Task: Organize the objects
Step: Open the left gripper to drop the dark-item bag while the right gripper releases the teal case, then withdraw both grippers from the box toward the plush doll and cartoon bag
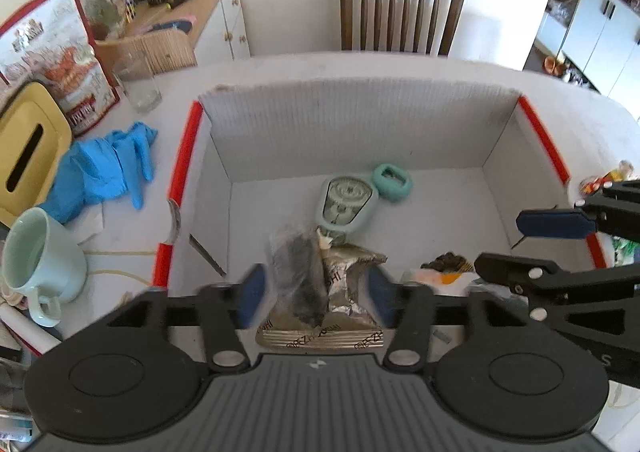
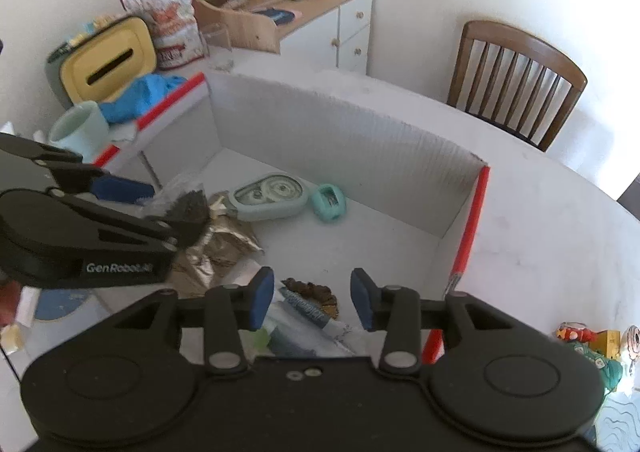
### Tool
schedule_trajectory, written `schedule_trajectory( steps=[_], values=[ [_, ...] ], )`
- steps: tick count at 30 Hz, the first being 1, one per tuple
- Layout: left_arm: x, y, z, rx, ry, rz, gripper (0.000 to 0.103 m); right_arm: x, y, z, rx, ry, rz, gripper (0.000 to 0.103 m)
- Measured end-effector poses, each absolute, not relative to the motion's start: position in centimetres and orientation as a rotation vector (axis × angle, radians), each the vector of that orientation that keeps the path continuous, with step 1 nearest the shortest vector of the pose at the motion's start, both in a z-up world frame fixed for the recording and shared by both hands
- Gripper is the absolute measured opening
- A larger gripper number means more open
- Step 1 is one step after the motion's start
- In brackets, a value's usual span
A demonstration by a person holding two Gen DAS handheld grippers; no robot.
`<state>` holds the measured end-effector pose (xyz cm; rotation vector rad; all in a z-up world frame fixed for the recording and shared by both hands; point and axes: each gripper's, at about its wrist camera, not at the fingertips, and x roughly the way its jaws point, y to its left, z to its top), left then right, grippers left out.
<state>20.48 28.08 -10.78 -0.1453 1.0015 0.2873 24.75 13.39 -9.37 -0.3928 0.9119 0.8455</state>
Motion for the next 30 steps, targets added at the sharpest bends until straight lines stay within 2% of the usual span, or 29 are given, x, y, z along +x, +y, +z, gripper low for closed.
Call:
schedule_trajectory(
  steps=[6, 10, 16, 18, 20, 22, 26, 30],
  values=[
    [19.3, 27.4, -8.9, -0.142, 0.966, 0.275, 0.062, 23.8, 11.6, -7.3, -0.333, 0.874, 0.884, 0.043],
    [18.4, 26.8, -7.7, -0.150, 0.945, 0.264, 0.064, 23.0, 10.4, -5.8, -0.306, 0.829, 0.893, 0.059],
    [16.7, 25.4, -5.8, -0.148, 0.905, 0.242, 0.067, 21.8, 8.1, -3.7, -0.264, 0.788, 0.903, 0.062],
    [16.2, 24.8, -5.1, -0.147, 0.887, 0.233, 0.072, 21.4, 7.3, -3.1, -0.246, 0.778, 0.907, 0.063],
    [15.7, 24.1, -4.4, -0.149, 0.866, 0.223, 0.079, 20.9, 6.4, -2.5, -0.227, 0.763, 0.907, 0.068],
    [15.3, 23.2, -3.7, -0.142, 0.849, 0.214, 0.082, 20.4, 5.4, -1.8, -0.207, 0.745, 0.912, 0.069],
    [14.6, 21.2, -2.5, -0.115, 0.824, 0.196, 0.082, 19.5, 3.5, -0.7, -0.168, 0.726, 0.925, 0.079],
    [13.9, 19.4, -1.6, -0.113, 0.799, 0.170, 0.083, 18.8, 1.1, 0.2, -0.138, 0.704, 0.921, 0.085]
  ],
)
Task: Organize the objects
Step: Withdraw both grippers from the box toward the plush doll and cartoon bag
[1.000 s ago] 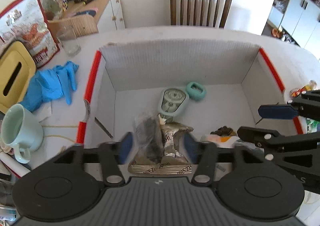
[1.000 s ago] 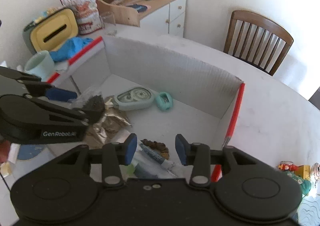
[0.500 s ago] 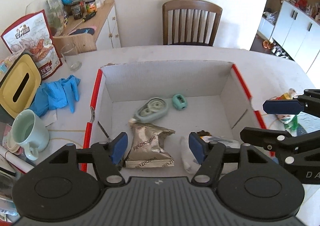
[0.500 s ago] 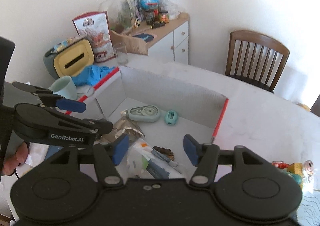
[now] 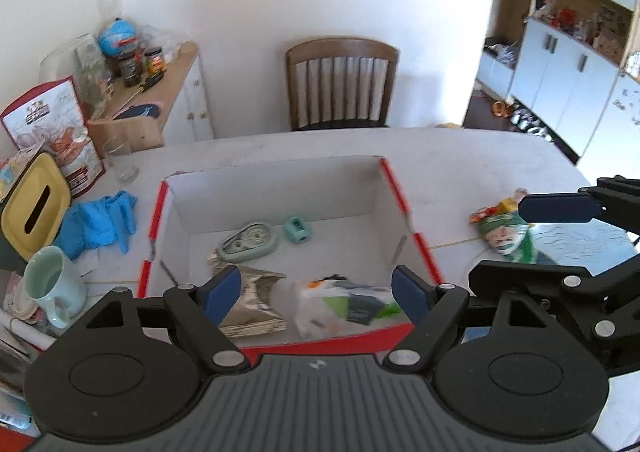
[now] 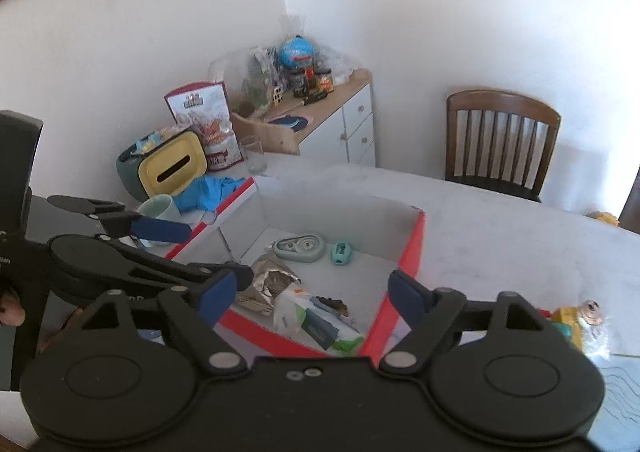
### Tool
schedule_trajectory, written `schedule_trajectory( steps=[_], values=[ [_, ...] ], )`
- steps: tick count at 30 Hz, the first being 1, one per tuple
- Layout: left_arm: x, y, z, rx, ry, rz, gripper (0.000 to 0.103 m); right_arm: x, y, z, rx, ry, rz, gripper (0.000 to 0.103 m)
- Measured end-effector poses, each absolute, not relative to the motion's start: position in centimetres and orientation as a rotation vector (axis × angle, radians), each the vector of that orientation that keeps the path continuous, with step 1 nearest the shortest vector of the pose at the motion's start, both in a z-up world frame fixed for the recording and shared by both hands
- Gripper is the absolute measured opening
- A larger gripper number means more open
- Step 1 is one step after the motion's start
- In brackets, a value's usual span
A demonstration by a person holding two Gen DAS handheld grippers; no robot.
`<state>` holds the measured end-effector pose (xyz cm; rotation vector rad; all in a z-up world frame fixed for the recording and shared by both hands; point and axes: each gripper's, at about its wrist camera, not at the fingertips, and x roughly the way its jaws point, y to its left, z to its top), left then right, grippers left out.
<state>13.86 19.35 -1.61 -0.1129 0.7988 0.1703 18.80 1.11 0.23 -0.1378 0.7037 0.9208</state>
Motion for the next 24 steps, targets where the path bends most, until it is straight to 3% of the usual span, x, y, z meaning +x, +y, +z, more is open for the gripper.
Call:
schedule_trajectory(
  steps=[7, 19, 24],
  values=[
    [13.3, 15.6, -0.6, -0.118, 0.769, 0.135, 0.084, 18.2, -4.1, 0.7, -0.114, 0.682, 0.895, 0.094],
    [15.8, 8.7, -1.5, -0.164, 0.758, 0.088, 0.085, 20.1, -14.2, -0.3, -0.092, 0.686, 0.772, 0.095],
    [17.8, 6.2, -2.7, -0.187, 0.796, 0.062, 0.097, 21.4, -18.8, -1.6, -0.109, 0.700, 0.694, 0.095]
  ],
)
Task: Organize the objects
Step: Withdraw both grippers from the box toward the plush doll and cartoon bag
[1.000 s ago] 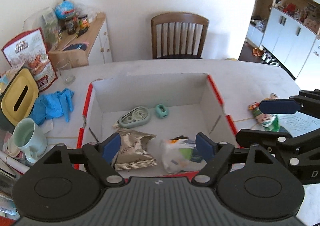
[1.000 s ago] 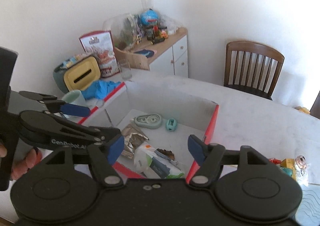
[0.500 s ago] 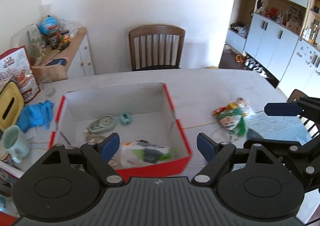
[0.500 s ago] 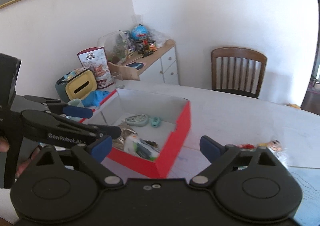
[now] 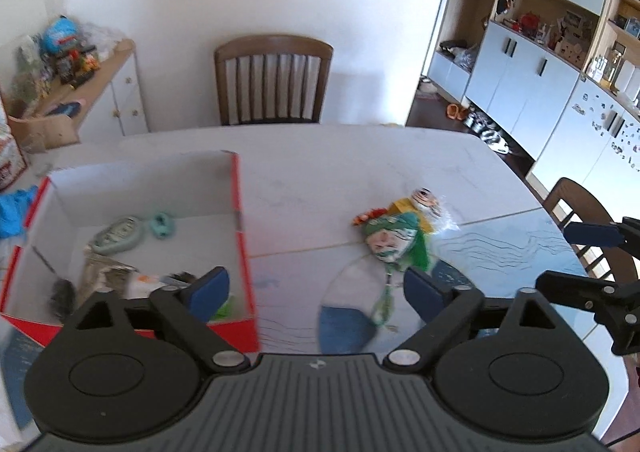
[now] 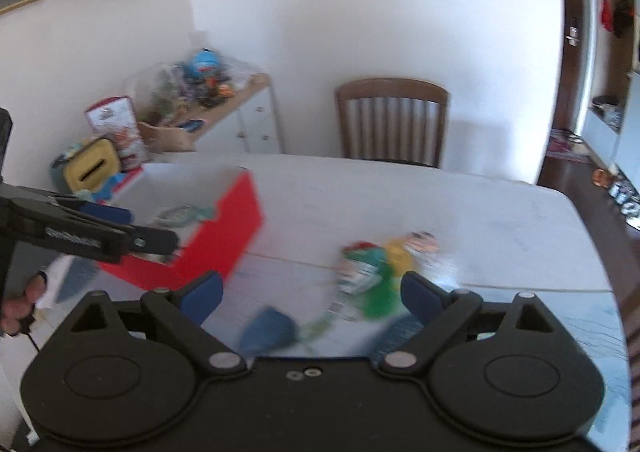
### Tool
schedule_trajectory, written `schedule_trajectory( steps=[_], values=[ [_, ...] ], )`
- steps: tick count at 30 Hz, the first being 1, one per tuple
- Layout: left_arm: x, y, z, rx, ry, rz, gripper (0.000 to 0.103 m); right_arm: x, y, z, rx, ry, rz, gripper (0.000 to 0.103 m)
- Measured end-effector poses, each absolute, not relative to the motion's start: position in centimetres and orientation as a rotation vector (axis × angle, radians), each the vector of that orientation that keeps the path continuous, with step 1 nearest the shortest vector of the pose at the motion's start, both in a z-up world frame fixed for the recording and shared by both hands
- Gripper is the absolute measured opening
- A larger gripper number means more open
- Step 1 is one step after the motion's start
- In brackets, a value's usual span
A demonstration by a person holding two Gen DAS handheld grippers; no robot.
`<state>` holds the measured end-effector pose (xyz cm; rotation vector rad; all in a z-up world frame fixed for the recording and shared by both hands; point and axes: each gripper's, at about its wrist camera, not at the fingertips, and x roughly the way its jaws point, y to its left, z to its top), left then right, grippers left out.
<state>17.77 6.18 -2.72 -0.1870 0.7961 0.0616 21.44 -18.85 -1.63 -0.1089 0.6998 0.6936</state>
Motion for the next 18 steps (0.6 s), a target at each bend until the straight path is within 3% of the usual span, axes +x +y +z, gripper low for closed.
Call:
schedule_trajectory(
  steps=[5, 18],
  values=[
    [19.5, 3.7, -4.1, -0.192, 0.790, 0.040, 0.102, 23.5, -22.5, -3.0, -0.115, 0.723, 0.639, 0.095],
    [25.9, -2.1, -8.9, -0.166, 0.840, 0.041, 0.103, 30.4, -26.6, -6.2, -0.125, 0.748, 0.625, 0.094]
  ],
)
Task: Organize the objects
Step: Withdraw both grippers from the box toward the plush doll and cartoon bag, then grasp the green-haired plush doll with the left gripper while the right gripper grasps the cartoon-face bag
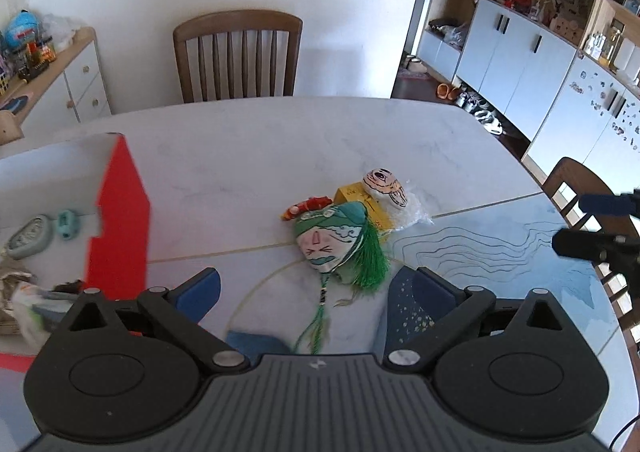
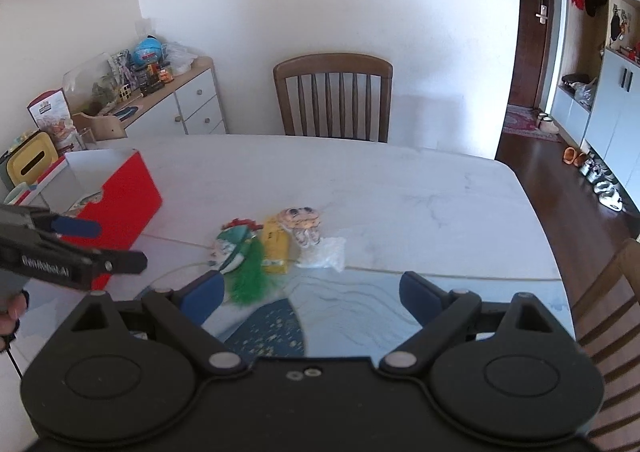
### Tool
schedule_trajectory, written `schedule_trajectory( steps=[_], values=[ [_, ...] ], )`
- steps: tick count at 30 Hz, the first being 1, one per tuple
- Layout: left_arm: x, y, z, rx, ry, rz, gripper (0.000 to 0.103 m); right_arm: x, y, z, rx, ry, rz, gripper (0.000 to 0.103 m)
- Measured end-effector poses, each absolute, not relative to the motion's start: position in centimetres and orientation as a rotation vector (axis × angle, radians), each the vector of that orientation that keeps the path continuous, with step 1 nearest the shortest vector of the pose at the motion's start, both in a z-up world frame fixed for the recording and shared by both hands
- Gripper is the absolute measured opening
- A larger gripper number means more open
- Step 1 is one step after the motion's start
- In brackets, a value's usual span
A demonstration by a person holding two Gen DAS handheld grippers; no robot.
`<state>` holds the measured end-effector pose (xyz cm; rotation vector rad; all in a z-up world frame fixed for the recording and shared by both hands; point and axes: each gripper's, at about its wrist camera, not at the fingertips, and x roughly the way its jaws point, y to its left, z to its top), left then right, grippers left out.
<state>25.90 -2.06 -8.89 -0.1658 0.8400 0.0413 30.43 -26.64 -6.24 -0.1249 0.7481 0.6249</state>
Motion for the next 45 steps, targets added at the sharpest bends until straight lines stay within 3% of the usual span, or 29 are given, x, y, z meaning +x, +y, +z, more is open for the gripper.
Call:
schedule_trajectory(
  steps=[21, 35, 39, 41, 43, 45],
  values=[
    [33.4, -3.0, -14.8, -0.169, 0.871, 0.079, 0.103, 41.1, -20.6, -11.6, -0.106, 0.828, 0.705, 0.089],
    [35.8, -2.1, -17.1, -0.234, 0.885, 0.082, 0.101, 44.0, -17.9, -14.8, -0.062, 0.894, 0.722, 0.077],
    [36.1, -2.0, -17.6, -0.255, 0.894, 0.059, 0.090, 44.2, -17.5, -15.4, -0.063, 0.907, 0.733, 0.068],
    [36.1, -1.9, -17.7, -0.282, 0.888, 0.047, 0.081, 44.2, -17.3, -15.8, -0.065, 0.914, 0.737, 0.059],
    [36.2, -1.6, -17.6, -0.308, 0.885, 0.030, 0.071, 44.2, -17.1, -15.9, -0.064, 0.923, 0.743, 0.055],
    [36.3, -1.5, -17.5, -0.321, 0.887, 0.030, 0.068, 44.1, -17.1, -16.1, -0.058, 0.928, 0.750, 0.052]
  ],
)
